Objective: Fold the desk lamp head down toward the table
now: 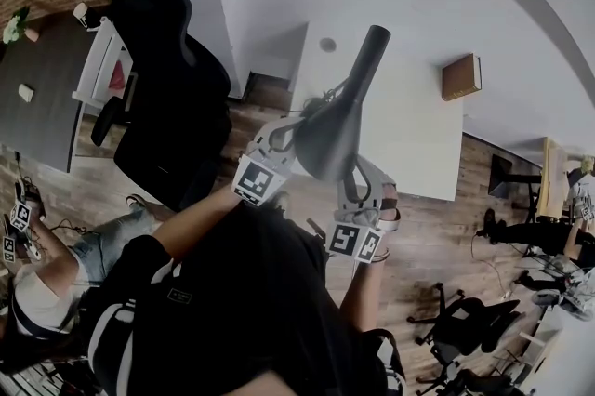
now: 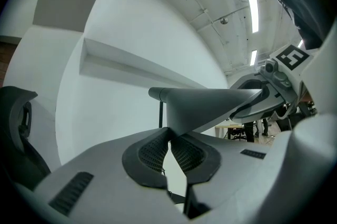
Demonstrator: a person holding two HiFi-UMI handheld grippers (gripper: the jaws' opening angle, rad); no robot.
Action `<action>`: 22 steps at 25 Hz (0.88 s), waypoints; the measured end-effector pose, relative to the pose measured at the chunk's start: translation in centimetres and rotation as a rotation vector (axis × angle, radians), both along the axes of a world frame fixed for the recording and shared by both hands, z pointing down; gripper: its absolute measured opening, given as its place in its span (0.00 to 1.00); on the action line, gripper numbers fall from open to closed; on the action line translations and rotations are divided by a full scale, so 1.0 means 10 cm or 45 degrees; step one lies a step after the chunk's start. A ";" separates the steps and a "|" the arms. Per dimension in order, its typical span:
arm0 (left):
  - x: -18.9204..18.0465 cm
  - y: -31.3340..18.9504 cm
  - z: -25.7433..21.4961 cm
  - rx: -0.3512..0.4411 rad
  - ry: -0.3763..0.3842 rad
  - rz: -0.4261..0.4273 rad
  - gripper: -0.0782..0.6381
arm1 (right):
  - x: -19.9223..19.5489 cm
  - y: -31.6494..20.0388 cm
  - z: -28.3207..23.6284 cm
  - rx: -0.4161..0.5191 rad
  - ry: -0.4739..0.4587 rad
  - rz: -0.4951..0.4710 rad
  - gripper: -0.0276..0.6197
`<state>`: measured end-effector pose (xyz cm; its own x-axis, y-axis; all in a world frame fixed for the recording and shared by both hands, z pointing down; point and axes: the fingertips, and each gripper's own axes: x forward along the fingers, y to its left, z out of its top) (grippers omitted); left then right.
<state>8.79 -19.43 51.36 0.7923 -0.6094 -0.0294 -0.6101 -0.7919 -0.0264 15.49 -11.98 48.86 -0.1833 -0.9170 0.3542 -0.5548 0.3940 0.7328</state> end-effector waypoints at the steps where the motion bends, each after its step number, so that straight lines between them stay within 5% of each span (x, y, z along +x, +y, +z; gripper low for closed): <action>1: 0.00 0.00 0.00 0.002 -0.002 0.003 0.16 | 0.00 0.00 0.00 0.002 0.002 -0.003 0.26; 10: -0.06 0.03 0.04 -0.020 -0.024 0.082 0.16 | -0.03 -0.02 0.00 0.006 0.024 -0.010 0.25; 12: -0.12 0.13 0.04 0.008 -0.050 0.154 0.24 | -0.02 -0.01 0.01 0.006 0.025 -0.010 0.25; 16: -0.25 0.43 0.09 0.120 -0.287 0.355 0.42 | -0.02 0.00 0.01 0.004 0.029 -0.012 0.25; 22: -0.29 0.56 -0.16 0.359 -0.530 0.429 0.46 | 0.00 0.00 0.01 0.005 0.024 -0.011 0.25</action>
<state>5.84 -13.85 49.80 0.9201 -0.3364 0.2007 -0.2199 -0.8675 -0.4462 15.47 -11.96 48.96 -0.1845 -0.9168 0.3542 -0.5378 0.3958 0.7444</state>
